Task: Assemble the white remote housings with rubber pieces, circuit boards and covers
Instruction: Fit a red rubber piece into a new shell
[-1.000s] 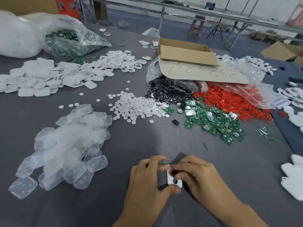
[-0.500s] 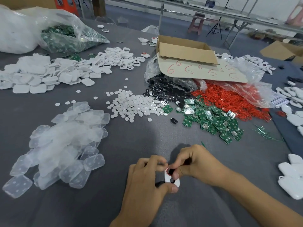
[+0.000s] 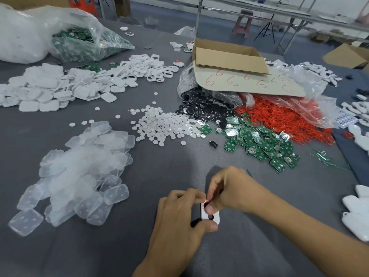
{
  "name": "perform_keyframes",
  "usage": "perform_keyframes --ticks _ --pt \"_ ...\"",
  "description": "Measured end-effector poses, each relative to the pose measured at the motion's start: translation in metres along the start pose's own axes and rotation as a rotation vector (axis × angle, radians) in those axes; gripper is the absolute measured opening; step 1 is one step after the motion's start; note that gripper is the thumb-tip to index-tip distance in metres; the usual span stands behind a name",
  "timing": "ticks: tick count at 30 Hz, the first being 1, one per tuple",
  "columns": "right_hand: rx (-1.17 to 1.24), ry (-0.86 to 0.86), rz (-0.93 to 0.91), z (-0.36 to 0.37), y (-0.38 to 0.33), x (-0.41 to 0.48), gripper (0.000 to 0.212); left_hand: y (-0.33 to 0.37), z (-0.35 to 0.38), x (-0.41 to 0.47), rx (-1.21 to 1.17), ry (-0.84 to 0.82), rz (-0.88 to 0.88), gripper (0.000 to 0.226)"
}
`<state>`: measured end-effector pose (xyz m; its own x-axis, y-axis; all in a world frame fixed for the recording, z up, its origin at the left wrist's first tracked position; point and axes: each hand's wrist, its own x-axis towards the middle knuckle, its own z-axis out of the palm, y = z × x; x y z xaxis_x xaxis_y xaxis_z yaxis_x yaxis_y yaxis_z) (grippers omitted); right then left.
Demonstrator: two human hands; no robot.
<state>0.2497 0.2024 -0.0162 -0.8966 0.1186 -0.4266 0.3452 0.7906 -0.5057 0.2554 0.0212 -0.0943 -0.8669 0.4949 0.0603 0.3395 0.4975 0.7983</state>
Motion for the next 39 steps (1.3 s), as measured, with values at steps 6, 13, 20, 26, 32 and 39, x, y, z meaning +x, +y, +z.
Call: perform_keyframes --ticks 6,13,20,26,32,39 --pt "0.451 0.300 0.022 0.043 0.019 -0.051 0.014 0.004 -0.002 -0.001 0.023 -0.001 0.053 0.054" --pt "0.814 0.498 -0.061 0.077 0.015 -0.060 0.037 0.002 -0.010 -0.003 -0.003 -0.059 0.133 0.058" --pt "0.391 0.707 -0.129 0.101 0.009 -0.044 0.032 -0.009 -0.025 -0.001 0.038 -0.222 0.189 0.056" --pt "0.360 0.742 -0.129 0.087 0.010 -0.044 0.038 -0.012 -0.033 0.009 -0.011 -0.229 0.142 0.062" --pt "0.122 0.801 -0.070 0.022 0.012 0.030 0.032 0.010 -0.022 0.069 -0.144 0.047 0.070 0.034" --pt "-0.079 0.662 -0.063 -0.006 0.015 0.096 0.024 0.021 -0.005 0.134 -0.237 0.152 0.018 0.022"
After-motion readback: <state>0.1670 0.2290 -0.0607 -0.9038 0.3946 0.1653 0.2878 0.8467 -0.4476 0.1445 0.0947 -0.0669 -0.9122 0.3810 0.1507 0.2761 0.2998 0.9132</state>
